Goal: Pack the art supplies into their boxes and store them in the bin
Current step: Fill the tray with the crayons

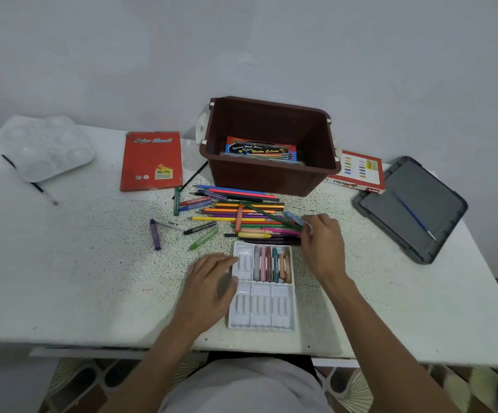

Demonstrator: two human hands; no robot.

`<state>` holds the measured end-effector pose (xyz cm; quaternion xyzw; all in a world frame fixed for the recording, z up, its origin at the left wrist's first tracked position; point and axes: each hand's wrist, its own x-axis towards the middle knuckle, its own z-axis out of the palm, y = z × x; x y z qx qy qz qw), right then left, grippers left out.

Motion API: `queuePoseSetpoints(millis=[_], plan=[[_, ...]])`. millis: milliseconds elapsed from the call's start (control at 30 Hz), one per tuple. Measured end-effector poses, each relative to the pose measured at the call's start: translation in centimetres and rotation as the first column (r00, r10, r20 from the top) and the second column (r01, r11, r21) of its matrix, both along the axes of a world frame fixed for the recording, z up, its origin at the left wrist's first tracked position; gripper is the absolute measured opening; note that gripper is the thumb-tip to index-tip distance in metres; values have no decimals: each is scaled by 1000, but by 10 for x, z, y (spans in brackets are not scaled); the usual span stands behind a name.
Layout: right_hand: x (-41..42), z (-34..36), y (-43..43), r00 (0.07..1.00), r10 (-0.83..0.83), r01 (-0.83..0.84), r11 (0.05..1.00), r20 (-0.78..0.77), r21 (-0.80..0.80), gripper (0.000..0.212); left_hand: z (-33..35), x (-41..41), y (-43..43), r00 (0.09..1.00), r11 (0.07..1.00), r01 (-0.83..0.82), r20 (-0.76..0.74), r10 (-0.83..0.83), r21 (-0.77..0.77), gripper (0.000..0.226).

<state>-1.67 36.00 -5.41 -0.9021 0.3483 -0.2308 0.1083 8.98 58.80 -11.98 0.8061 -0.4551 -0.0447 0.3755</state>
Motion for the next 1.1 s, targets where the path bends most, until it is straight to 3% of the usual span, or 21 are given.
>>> queuePoseSetpoints(millis=[200,367,533,633,733,833,933,1100], plan=[[17,-8,-20,974,46,-60,997,-222,-57,17,0,1,0,1000,1000,17,7,-17,15,43],[21,-11,-19,965,28,-48,996,-261,-73,19,1,1,0,1000,1000,19,19,-19,24,43],[17,-8,-19,978,38,-41,999,-207,-12,21,3,1,0,999,999,27,24,-28,37,43],[15,-1,-11,996,66,-56,983,-52,176,18,3,1,0,999,999,29,29,-30,35,43],[12,13,11,994,35,-75,897,100,436,13,3,1,0,999,999,28,27,-28,35,42],[7,19,35,982,34,-138,801,186,582,30,3,1,0,999,999,26,22,-27,38,42],[2,17,55,974,87,-203,753,211,626,44,3,0,-1,999,999,30,26,-31,44,42],[-3,7,77,958,230,-287,784,173,550,39,5,1,-1,999,998,26,24,-28,65,43]])
